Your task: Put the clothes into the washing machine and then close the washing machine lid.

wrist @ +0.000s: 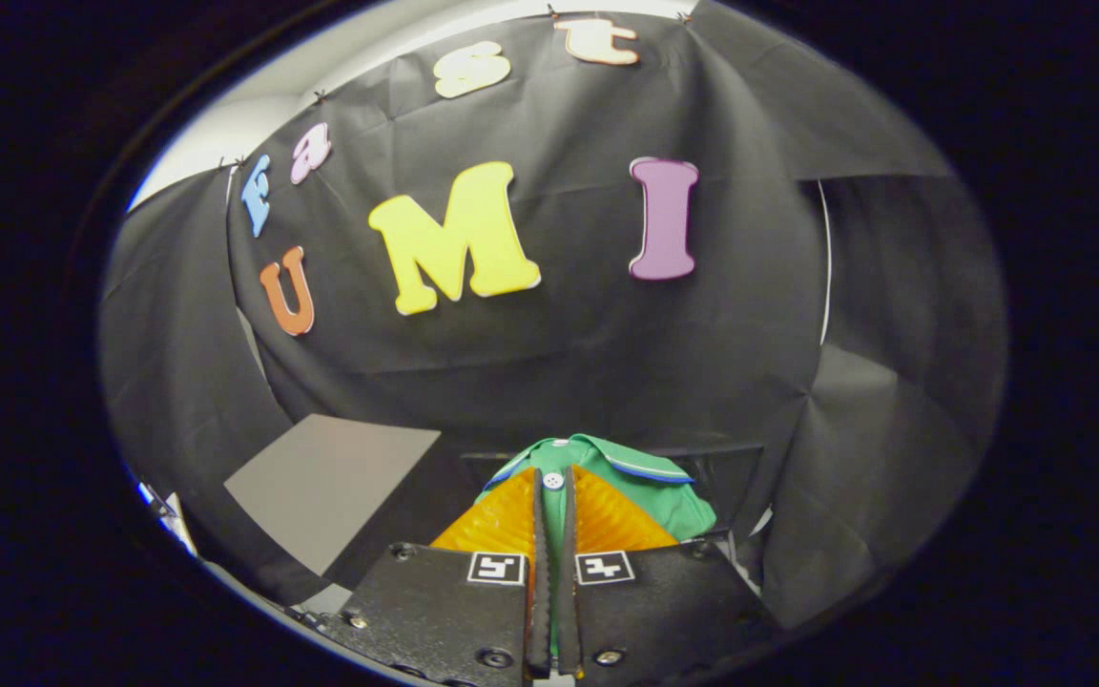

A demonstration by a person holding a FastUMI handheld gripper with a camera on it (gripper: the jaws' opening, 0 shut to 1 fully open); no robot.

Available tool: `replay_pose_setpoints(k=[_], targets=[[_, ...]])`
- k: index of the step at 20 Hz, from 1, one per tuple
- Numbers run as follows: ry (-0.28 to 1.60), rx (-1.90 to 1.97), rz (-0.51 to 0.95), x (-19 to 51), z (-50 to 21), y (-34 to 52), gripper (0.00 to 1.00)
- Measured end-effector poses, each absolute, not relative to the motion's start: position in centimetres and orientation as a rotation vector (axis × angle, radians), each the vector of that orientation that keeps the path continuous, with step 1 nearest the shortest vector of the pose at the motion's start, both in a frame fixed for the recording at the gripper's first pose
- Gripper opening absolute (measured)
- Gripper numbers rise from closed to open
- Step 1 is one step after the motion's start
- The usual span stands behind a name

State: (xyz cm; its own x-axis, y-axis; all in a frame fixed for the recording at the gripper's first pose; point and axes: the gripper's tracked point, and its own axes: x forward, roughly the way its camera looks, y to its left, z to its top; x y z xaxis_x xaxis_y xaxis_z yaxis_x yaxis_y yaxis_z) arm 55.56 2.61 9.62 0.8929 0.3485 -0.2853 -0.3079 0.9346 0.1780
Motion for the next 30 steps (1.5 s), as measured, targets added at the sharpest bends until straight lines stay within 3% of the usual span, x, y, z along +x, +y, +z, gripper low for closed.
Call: replay_pose_setpoints(k=[14, 30], targets=[[0.586, 0.038, 0.337, 59.6, -9.2, 2.5, 0.06], [0.863, 0.041, 0.227, 62.4, -20.8, 4.8, 0.07]])
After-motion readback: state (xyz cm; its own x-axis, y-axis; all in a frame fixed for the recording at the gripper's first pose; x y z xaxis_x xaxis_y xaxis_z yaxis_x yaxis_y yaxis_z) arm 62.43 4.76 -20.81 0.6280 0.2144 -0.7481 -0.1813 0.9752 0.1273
